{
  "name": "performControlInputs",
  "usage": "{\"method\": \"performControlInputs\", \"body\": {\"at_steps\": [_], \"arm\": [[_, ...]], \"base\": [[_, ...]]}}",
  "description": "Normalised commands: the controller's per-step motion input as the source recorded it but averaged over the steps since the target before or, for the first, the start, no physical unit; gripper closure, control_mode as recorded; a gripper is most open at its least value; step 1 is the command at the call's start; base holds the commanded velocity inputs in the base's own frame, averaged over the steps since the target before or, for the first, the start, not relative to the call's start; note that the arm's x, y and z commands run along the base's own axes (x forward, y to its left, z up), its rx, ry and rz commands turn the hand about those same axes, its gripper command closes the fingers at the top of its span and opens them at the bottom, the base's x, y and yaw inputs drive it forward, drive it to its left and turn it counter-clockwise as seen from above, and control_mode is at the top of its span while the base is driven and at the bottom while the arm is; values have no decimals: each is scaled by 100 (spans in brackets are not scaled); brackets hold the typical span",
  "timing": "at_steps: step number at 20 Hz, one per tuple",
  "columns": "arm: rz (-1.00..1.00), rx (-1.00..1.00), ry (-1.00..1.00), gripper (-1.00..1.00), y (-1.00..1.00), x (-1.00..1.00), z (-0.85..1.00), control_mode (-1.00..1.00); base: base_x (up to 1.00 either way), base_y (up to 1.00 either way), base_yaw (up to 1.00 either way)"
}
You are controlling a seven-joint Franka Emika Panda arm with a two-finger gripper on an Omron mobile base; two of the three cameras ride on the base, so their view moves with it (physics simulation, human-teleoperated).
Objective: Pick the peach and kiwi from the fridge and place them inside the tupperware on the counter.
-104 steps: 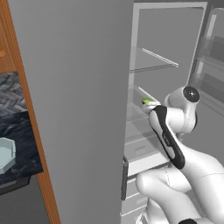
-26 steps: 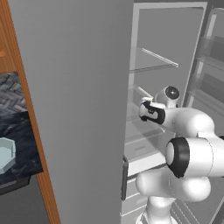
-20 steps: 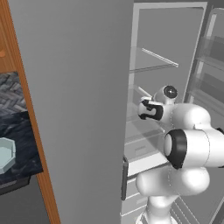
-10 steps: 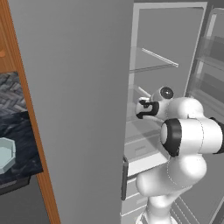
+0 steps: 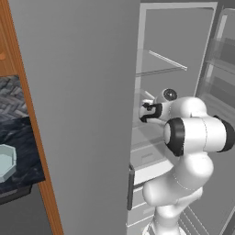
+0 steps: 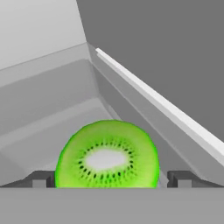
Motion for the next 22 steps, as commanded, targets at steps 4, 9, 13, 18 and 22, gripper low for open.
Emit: {"method": "performControlInputs", "body": {"at_steps": [4,9,13,18,22], "arm": [[-1,0,0,-100,5,22,-7,-100],[0,0,1,-100,0,26,-12,-100],[0,0,2,-100,0,25,-28,-100],[-3,0,4,-100,4,2,-62,-100],[-4,0,6,100,4,0,-76,-100]], "base": [[0,0,0],[0,0,0],[0,0,0],[0,0,0],[0,0,0]]}}
